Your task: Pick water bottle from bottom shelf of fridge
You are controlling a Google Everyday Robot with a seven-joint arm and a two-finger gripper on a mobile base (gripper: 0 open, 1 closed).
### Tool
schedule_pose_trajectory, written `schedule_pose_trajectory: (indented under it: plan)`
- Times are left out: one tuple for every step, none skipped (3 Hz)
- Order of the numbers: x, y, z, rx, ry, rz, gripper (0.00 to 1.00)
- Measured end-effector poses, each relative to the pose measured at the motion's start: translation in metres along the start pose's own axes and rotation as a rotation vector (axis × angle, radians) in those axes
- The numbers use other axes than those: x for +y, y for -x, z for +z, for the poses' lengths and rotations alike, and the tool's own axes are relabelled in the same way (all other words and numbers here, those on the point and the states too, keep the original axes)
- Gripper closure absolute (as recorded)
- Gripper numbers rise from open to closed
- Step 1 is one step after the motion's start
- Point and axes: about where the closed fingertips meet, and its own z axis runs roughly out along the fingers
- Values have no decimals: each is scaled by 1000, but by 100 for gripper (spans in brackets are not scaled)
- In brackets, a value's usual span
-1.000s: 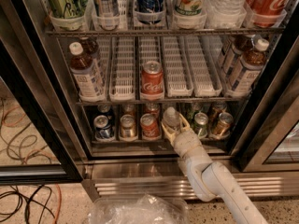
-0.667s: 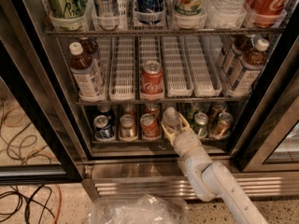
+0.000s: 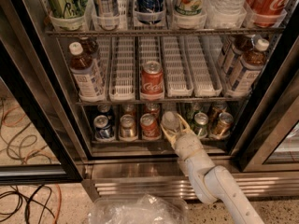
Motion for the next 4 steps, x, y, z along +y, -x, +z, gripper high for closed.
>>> schedule_pose_trajectory:
  plan:
    - [1,-2,-18,-22,-27,-17,100]
    - [2,-8,-31,-26,-38,-12,100]
    - [2,2,-29,-53,-35,-21,100]
    - [9,19,-21,-71,-18,-19,100]
